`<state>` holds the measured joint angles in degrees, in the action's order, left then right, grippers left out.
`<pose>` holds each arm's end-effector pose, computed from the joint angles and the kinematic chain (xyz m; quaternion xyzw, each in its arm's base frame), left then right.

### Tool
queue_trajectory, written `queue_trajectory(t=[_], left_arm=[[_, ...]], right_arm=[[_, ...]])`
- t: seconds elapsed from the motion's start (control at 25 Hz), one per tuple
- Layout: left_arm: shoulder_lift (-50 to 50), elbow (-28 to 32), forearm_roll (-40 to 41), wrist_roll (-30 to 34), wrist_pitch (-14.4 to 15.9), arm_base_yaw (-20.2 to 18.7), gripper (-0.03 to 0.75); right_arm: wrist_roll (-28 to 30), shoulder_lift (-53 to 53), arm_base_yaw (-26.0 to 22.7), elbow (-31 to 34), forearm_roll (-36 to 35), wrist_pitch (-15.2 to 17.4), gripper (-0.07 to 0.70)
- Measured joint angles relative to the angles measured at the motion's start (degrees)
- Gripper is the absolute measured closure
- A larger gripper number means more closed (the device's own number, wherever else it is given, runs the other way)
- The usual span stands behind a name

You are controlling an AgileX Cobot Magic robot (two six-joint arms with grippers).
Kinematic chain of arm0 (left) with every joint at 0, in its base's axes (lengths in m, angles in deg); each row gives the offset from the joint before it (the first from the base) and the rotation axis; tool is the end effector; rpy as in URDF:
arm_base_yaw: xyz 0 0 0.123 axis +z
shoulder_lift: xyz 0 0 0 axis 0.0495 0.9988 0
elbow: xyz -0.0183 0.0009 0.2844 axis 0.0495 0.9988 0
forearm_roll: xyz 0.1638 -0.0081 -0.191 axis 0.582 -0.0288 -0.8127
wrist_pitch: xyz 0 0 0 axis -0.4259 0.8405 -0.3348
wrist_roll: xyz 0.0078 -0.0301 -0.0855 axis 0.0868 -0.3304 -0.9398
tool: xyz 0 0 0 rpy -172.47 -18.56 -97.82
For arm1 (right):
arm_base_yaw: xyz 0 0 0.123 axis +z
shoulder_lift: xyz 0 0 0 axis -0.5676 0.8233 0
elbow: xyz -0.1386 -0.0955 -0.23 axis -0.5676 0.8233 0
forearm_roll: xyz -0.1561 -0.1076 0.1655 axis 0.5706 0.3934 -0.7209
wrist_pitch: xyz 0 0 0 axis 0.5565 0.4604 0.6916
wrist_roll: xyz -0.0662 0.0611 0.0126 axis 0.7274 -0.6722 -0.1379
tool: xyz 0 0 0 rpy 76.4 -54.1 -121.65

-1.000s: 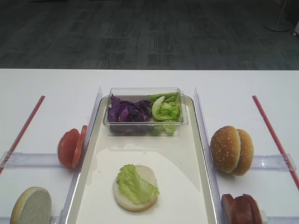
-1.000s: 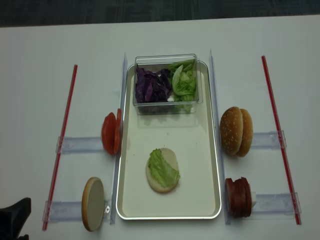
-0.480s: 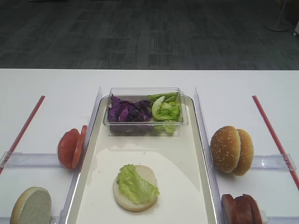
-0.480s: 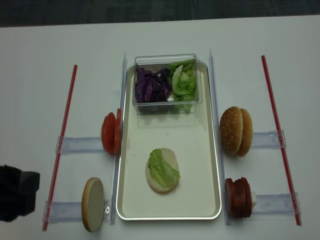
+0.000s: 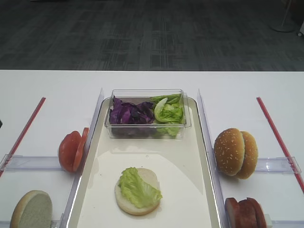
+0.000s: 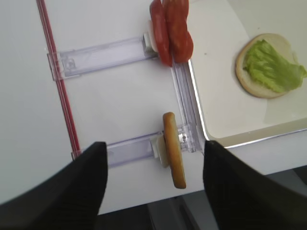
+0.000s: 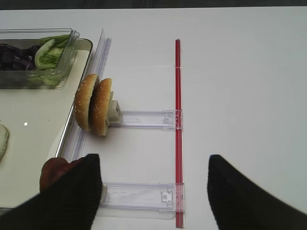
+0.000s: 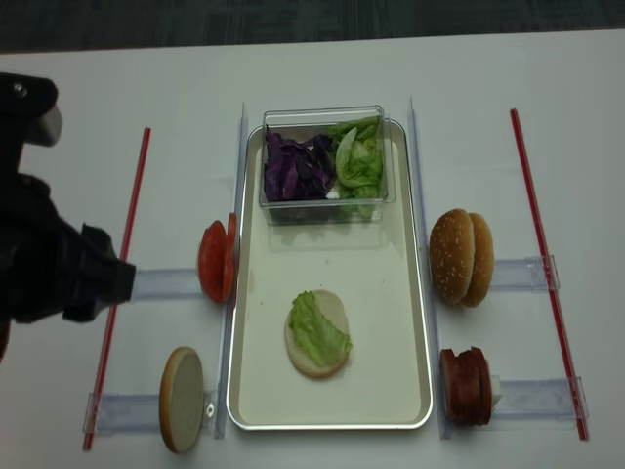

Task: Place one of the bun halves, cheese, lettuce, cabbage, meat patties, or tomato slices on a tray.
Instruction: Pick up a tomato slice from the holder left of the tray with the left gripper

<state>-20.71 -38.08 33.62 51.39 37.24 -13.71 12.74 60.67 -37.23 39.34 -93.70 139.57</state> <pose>0.1581 -0.0492 0.3399 0.0898 0.9763 -0.0506 0.1902 -0.0083 0.0109 0.2698 -0.0115 0.8650 0.0366 0.5003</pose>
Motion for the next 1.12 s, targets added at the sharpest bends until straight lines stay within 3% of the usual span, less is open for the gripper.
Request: queue_trajectory(t=[0.52,0.76,1.12], left_arm=[[17.7,-9.9,0.0,-2.8,-0.4,-1.2,0.301],[24.1,-13.1,2.2,-6.5,-0.9,-8.3,0.301],[33.5,-15.4,11.1,-22.8,-1.4,-16.1,0.328]], right_arm=[[0.0,0.0,0.0,0.0,0.0,0.0,0.131],[0.0,0.0,0.0,0.0,0.1,0.0,0.131],[0.0,0.0,0.0,0.0,0.1,0.0,0.131]])
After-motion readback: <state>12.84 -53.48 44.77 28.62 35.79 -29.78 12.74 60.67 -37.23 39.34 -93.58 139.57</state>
